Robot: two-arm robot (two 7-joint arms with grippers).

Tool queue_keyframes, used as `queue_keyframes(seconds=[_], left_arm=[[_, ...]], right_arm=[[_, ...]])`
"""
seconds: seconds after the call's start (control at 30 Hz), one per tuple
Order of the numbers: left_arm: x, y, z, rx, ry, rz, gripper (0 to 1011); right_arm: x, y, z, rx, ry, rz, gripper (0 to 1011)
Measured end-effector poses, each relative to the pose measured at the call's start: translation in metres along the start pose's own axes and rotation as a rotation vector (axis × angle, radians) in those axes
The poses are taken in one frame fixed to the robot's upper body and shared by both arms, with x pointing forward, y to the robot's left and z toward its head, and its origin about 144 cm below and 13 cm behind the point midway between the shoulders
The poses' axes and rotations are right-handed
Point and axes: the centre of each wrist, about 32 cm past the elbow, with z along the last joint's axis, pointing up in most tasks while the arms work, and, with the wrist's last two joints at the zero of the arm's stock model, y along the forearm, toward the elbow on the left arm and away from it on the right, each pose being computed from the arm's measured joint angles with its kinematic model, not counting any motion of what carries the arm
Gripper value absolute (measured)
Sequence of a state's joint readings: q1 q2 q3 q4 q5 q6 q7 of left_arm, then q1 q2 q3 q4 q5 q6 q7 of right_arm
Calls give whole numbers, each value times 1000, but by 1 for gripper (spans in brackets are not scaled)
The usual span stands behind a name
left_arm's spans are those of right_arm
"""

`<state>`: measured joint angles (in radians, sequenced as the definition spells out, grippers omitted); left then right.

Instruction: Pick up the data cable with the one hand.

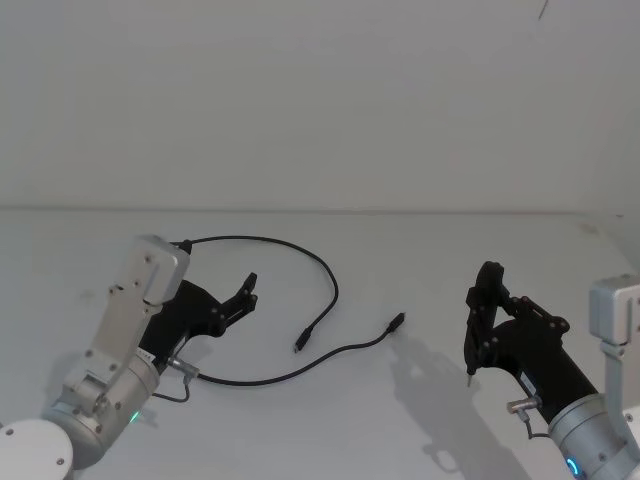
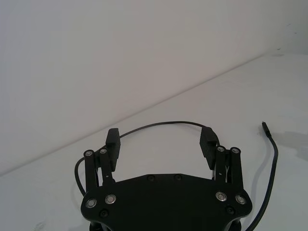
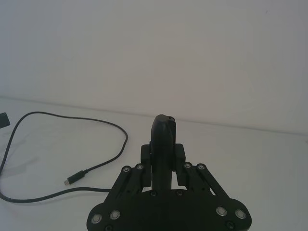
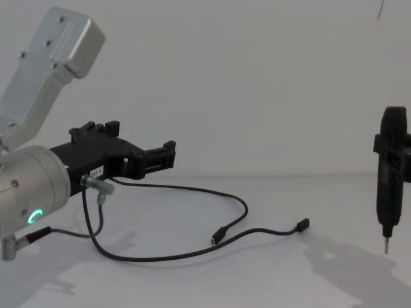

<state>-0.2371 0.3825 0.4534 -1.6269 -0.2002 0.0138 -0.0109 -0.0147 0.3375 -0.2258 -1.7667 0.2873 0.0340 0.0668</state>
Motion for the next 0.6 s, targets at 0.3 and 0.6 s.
queue_keyframes(seconds=[0.3, 0.6], left_arm=[[0, 0, 0, 0, 0, 0, 1001], [0, -1, 0, -2, 2, -2, 1001]], right_arm=[[0, 0, 0, 0, 0, 0, 279], [0, 0, 0, 0, 0, 0, 279]])
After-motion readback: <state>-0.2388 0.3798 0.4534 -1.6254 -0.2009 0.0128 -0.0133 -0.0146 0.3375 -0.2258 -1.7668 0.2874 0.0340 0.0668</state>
